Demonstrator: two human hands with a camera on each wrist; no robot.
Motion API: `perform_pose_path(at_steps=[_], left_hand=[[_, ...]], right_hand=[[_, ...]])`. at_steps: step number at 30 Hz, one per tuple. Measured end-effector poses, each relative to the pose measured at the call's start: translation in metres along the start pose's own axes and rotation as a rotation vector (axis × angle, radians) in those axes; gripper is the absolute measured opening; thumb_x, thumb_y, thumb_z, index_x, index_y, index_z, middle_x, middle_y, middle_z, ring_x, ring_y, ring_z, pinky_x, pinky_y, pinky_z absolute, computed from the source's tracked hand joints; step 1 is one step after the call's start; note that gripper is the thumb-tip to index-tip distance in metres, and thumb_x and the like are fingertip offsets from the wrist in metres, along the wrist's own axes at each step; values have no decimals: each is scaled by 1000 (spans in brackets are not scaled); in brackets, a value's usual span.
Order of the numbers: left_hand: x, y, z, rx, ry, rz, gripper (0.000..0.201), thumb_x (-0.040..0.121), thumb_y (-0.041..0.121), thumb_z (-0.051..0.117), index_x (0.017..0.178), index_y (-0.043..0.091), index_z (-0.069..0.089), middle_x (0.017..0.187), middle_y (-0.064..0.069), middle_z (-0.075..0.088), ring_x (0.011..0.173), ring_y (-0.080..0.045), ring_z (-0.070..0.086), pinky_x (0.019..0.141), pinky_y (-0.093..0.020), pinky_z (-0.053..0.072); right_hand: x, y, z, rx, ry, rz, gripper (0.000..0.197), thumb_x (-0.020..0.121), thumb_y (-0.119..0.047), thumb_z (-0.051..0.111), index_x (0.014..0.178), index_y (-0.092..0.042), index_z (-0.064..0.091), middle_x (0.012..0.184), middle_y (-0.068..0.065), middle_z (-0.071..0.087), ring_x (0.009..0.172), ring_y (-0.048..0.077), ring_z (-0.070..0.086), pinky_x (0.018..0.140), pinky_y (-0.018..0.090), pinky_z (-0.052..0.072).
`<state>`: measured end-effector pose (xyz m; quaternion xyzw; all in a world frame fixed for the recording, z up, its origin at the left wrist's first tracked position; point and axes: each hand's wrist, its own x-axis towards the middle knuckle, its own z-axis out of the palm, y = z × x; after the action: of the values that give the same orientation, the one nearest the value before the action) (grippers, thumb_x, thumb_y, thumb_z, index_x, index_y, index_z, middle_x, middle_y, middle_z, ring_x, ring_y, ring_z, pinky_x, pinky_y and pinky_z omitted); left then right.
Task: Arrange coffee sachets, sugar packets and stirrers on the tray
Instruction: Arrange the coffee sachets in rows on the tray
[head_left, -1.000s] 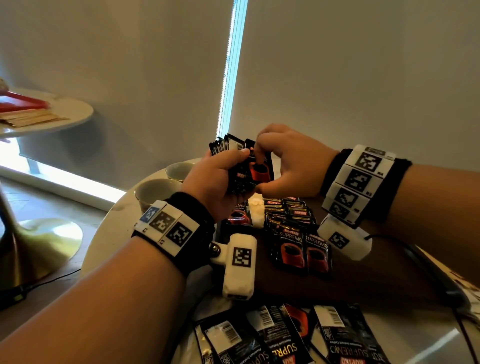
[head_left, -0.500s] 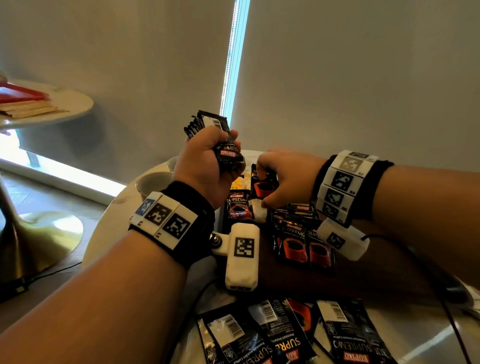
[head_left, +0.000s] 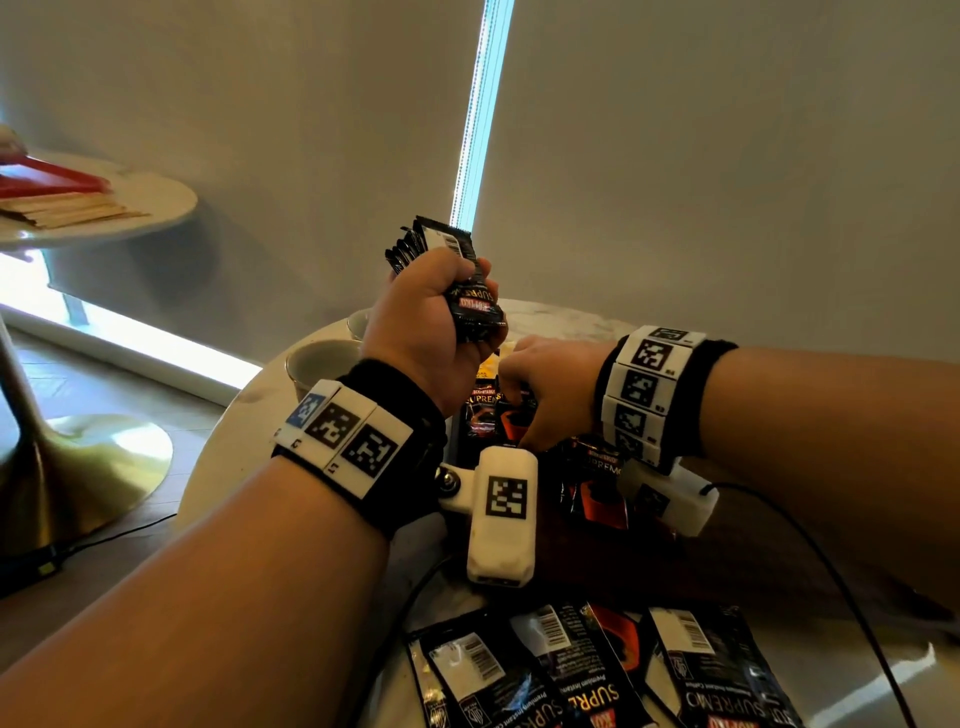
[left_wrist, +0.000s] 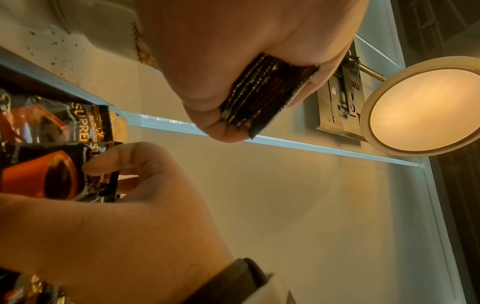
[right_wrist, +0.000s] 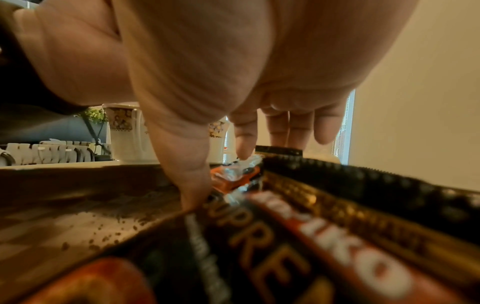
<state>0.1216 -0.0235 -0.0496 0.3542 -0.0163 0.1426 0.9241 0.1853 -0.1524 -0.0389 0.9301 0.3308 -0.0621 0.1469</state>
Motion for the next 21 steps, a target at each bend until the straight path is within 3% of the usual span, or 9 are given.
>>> perform_pose_path(at_steps=[14,18,21], left_hand=[[-1,0,-2,37,5,-27,20,93,14,51,107,3,60,89,-7,58,72,-14,59,59,-29,50],[-1,-1,-2,93,7,-54,20,93,15,55,108,4,60,90,-9,58,75,-17,59,58,-30,52],[-2,-3,-1,129,-21,-82,20,96,17,56,110,5,61,89,-10,60,75,-18,61,58,-29,55]], right_hand=[[-11,14,-6,55,26,43,46,66,-57,85,95,-36,56,116,-10,49,98,12,51,84,33,53],[-16,21,-15,136,145,49,54,70,-59,81,108,-32,54,114,-10,50,99,12,50,84,31,51],[-22,25,-18,322,255,49,79,68,-54,85,131,-29,44,120,-10,47,105,12,52,84,28,50]])
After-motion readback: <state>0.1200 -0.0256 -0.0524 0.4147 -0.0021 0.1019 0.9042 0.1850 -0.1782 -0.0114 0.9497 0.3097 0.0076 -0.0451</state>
